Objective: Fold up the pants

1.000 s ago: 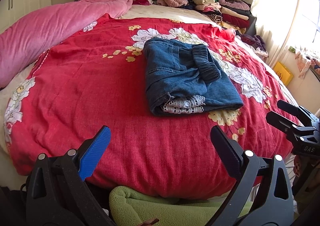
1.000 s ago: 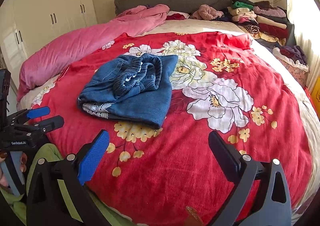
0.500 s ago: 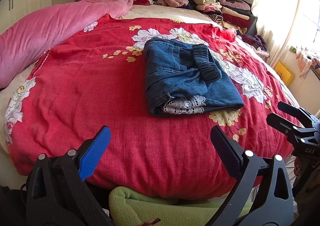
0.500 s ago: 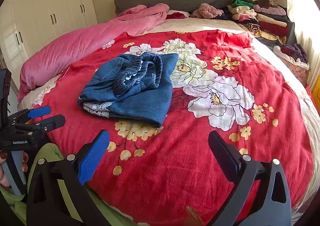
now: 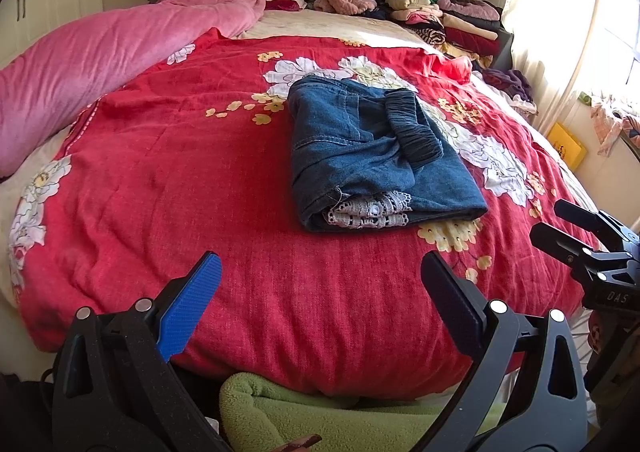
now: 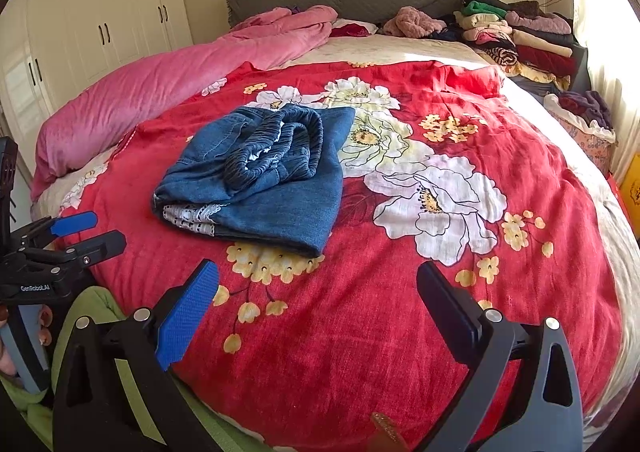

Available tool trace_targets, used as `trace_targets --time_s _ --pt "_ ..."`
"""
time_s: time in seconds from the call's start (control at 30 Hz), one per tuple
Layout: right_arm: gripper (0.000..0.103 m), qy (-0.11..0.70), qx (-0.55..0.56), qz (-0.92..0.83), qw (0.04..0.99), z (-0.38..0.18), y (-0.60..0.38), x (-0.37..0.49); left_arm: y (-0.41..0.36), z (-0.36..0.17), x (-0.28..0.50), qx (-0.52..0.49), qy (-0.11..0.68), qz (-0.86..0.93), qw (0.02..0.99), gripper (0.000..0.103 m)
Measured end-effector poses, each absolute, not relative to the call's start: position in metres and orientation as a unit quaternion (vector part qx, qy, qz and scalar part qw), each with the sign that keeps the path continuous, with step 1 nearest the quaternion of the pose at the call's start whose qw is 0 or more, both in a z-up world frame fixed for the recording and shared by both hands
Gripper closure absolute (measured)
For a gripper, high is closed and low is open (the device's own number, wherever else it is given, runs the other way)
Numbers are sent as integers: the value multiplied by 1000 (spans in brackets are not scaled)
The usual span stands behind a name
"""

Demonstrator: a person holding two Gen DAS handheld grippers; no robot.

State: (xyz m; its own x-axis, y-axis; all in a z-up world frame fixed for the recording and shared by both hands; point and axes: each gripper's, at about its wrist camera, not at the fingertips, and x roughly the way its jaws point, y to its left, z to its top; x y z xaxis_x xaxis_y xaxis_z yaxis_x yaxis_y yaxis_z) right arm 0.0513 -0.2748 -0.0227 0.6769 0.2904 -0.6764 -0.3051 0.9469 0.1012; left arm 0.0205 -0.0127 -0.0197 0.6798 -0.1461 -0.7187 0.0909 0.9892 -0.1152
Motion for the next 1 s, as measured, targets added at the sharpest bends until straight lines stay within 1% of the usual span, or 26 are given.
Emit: trace_targets --time_s 1.0 --pt "4 369 -22 171 913 -25 -269 49 -4 -17 19 -40 395 -53 916 9"
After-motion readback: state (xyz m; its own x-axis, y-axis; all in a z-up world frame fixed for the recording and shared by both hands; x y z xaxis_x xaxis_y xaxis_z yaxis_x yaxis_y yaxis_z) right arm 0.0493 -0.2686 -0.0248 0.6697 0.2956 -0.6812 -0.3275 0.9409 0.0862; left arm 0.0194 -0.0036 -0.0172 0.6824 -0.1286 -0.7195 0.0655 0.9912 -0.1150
